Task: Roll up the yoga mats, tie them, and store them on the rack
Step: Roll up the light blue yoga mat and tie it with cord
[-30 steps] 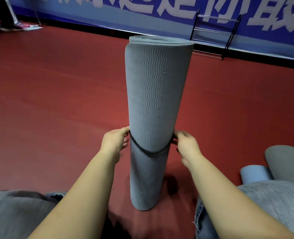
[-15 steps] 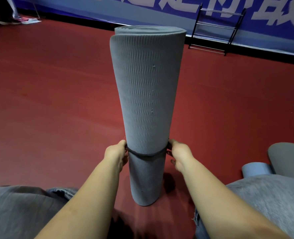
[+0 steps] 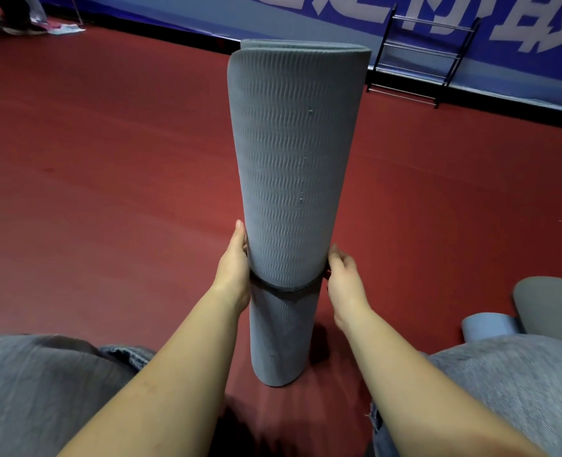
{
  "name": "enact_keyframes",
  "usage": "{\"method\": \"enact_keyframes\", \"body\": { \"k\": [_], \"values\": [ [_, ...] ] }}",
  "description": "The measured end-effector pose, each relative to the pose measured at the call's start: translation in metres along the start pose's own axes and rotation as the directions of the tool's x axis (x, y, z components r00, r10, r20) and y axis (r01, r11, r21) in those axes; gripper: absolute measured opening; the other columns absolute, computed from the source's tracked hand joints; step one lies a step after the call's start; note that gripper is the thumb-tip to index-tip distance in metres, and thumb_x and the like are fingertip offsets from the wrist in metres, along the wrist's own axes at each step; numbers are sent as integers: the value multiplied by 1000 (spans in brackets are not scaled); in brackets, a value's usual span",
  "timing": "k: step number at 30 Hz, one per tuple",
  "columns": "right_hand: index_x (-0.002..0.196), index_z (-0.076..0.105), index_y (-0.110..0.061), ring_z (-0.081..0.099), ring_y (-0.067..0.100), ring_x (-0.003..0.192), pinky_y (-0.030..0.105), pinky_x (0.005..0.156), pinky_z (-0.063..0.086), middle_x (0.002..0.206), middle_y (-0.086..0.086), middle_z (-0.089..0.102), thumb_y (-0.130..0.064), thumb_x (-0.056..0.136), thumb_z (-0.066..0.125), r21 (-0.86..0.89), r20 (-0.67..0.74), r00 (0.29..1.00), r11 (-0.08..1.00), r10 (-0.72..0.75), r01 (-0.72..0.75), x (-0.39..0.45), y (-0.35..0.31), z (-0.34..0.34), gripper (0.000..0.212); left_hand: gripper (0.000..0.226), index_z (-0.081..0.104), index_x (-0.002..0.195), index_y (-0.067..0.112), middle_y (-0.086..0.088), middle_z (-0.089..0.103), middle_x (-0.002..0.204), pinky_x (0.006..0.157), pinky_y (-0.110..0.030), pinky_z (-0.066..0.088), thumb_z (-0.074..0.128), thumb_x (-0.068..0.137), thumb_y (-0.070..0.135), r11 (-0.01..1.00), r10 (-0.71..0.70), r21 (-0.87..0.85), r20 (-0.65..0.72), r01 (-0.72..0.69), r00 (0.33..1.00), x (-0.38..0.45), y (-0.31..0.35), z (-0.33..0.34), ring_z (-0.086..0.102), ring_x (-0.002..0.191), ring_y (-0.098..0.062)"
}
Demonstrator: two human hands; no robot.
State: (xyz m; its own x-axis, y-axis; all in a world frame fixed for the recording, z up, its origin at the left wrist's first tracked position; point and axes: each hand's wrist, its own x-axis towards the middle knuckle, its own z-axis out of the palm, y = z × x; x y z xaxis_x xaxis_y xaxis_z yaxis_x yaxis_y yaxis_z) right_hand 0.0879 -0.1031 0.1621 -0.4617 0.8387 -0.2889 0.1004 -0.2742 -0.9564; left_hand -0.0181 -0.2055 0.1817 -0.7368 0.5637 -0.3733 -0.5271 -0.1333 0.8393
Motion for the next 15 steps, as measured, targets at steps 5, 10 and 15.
{"method": "enact_keyframes", "body": {
  "k": [5, 10, 15],
  "values": [
    [141, 35, -22, 50, 1, 116, 17, 94, 39, 131, -13, 51, -51, 70, 72, -71, 274, 948, 980, -161, 187, -10, 3, -1, 84, 48, 64, 115, 21, 3, 72, 106, 78, -26, 47, 36, 94, 54, 998, 44, 26, 179, -50, 983, -2, -2, -3, 68, 95, -8],
    [143, 31, -27, 53, 1, 117, 25, 99, 45, 132, -14, 53, -46, 49, 87, -205, 269, 937, 937, -223, 282, -4, 16, -5, 111, 72, 55, 127, 20, 3, 65, 121, 87, -26, 47, 56, 75, 70, 988, 33, 139, 207, -63, 978, 4, -8, -7, 62, 109, -11],
    [136, 42, -17, 59, 0, 107, 17, 87, 49, 124, -6, 60, -19, 66, 85, -199, 230, 942, 936, -244, 291, -2, 13, -18, 82, 105, 52, 127, 24, 6, 62, 123, 103, -39, 40, 67, 42, 84, 987, 10, 156, 164, -36, 986, 0, -8, 6, 58, 113, -12]
  ]
}}
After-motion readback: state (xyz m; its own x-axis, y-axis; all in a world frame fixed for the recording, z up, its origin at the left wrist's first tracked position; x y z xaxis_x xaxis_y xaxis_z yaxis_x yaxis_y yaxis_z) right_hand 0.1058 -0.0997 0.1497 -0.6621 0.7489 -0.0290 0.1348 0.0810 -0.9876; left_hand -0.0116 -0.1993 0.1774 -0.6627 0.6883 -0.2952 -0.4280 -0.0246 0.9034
